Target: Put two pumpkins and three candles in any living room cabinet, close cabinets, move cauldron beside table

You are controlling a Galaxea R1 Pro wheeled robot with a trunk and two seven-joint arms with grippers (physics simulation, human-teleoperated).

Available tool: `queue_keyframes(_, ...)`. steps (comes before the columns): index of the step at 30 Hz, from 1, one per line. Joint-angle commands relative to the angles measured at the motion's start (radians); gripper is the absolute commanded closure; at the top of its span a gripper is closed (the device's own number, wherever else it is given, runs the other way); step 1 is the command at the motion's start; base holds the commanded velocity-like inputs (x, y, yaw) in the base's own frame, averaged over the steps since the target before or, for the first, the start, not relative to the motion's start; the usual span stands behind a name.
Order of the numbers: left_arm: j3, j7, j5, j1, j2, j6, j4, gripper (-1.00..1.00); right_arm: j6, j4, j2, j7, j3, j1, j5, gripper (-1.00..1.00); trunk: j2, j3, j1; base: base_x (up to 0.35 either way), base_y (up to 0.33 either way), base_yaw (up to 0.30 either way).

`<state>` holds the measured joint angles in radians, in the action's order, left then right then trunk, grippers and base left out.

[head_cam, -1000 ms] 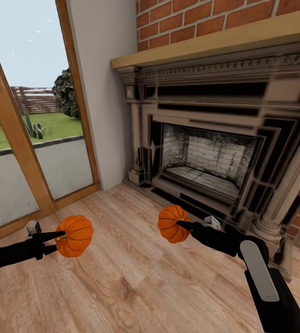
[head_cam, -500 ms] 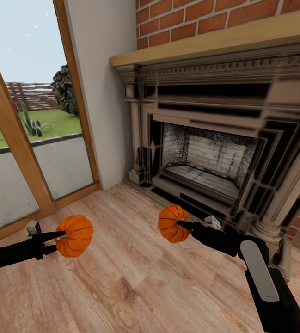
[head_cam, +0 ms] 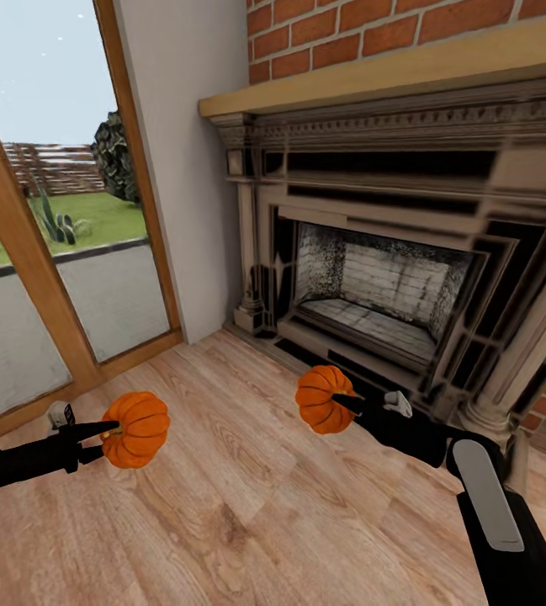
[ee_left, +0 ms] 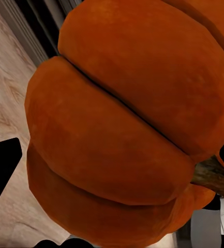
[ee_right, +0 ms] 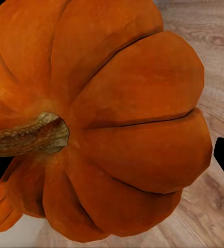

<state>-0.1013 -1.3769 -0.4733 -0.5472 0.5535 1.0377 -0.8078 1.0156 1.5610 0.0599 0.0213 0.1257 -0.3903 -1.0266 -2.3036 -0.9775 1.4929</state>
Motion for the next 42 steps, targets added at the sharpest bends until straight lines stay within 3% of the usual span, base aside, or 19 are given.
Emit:
queue_keyframes(1,0.0,0.001,-0.002,0.0,0.0,0.008,0.0,1.0,0.004,0.001,0.0,0.003,0.001,-0.001,-0.004,1.0,0.0,-0.001,0.0,0.0,0.0,-0.056)
queue_keyframes(14,0.002,0.001,-0.002,0.0,0.0,0.008,0.0,1.0,0.004,0.001,0.0,0.001,0.002,-0.001,-0.004,1.0,0.0,-0.001,0.0,0.0,0.0,-0.239)
queue_keyframes(42,0.003,0.004,-0.002,0.0,-0.001,0.008,0.0,1.0,0.004,-0.001,0.0,0.0,0.003,0.0,-0.004,1.0,0.196,0.086,-0.108,0.0,0.0,-0.28)
